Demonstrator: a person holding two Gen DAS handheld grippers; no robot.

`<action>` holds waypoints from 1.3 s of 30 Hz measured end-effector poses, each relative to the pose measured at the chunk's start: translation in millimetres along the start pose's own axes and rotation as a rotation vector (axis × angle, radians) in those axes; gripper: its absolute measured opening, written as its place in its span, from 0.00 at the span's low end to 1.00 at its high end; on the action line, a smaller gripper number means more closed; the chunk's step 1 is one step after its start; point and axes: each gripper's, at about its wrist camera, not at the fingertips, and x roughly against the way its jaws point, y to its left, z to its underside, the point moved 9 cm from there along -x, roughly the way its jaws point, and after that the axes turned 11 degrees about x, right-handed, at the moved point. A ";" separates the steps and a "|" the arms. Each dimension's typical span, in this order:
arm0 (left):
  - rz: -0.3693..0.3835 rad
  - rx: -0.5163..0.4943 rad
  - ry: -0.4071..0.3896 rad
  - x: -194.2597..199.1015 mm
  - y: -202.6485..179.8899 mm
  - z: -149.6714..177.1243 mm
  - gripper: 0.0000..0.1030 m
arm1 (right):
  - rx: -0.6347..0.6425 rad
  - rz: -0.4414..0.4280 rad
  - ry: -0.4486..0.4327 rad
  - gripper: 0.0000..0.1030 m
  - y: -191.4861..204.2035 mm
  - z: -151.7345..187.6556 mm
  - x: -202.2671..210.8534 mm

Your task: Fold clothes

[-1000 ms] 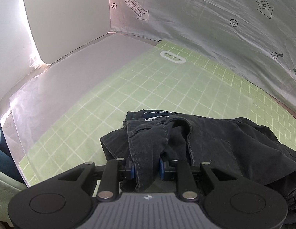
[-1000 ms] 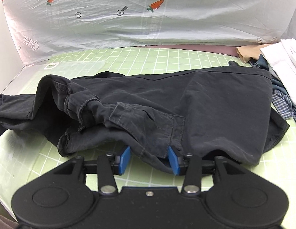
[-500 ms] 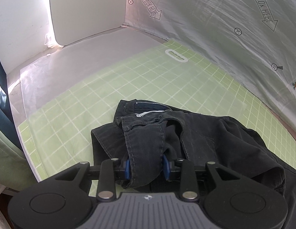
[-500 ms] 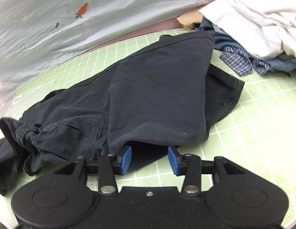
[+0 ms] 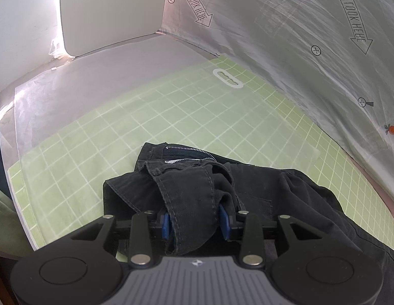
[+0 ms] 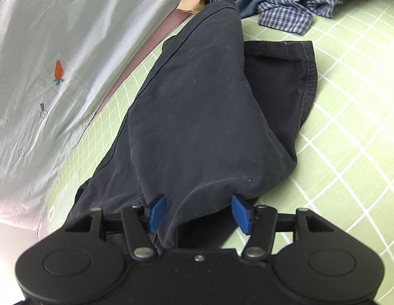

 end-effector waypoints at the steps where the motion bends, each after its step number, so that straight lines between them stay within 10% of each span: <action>1: 0.010 0.002 0.007 -3.3 -2.8 -3.3 0.38 | -0.037 -0.008 -0.008 0.59 -0.9 -1.3 -0.5; 16: 0.091 -0.023 0.116 -51.2 -39.1 -31.9 0.49 | -0.211 0.050 0.016 0.60 -3.5 8.6 -31.7; 22: 0.115 0.065 0.138 -48.9 -34.5 -33.4 0.52 | -0.189 0.026 0.014 0.32 8.2 12.0 -39.2; 28: 0.254 0.143 0.140 -37.1 -40.0 -36.5 0.79 | -0.179 0.023 0.011 0.24 9.5 13.4 -38.7; 39: 0.127 0.085 0.208 -69.1 -28.1 -8.4 0.78 | -0.207 0.017 0.009 0.25 0.6 19.7 -35.3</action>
